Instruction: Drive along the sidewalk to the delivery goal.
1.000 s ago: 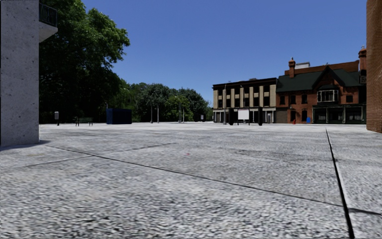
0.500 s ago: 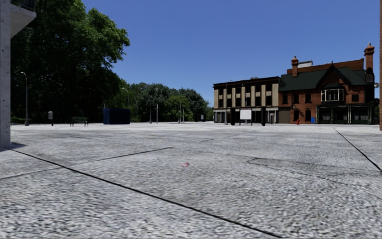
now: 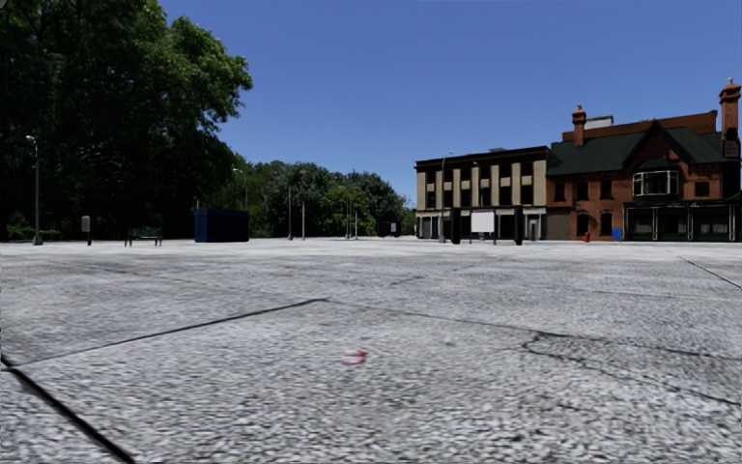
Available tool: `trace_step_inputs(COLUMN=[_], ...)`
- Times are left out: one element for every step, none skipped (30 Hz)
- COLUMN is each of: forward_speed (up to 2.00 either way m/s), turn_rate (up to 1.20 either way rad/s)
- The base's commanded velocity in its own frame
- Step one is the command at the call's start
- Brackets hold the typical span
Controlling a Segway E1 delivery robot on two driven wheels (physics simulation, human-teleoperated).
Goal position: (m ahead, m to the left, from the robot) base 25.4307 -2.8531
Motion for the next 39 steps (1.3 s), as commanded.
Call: trace_step_inputs(forward_speed=[2.0,2.0,2.0,2.0,2.0,2.0,2.0,2.0,2.0,2.0,2.0,2.0,2.0,2.0,2.0,2.0,2.0,2.0,2.0,2.0,2.0,2.0,2.0,2.0,2.0,2.0,2.0,2.0,2.0,2.0,2.0,2.0,2.0,2.0,2.0,2.0,2.0,2.0,2.0], turn_rate=[0.0,0.0,0.0,0.0,0.0,0.0,0.0,0.0,0.0,0.0,0.0,0.0,0.0,0.0,0.0,0.0,0.0,0.0,0.0,0.0,0.0,0.0,0.0,0.0,0.0,0.0,0.0,0.0,0.0,0.0,0.0,0.0,0.0,0.0,0.0,0.0,0.0,0.0,0.0])
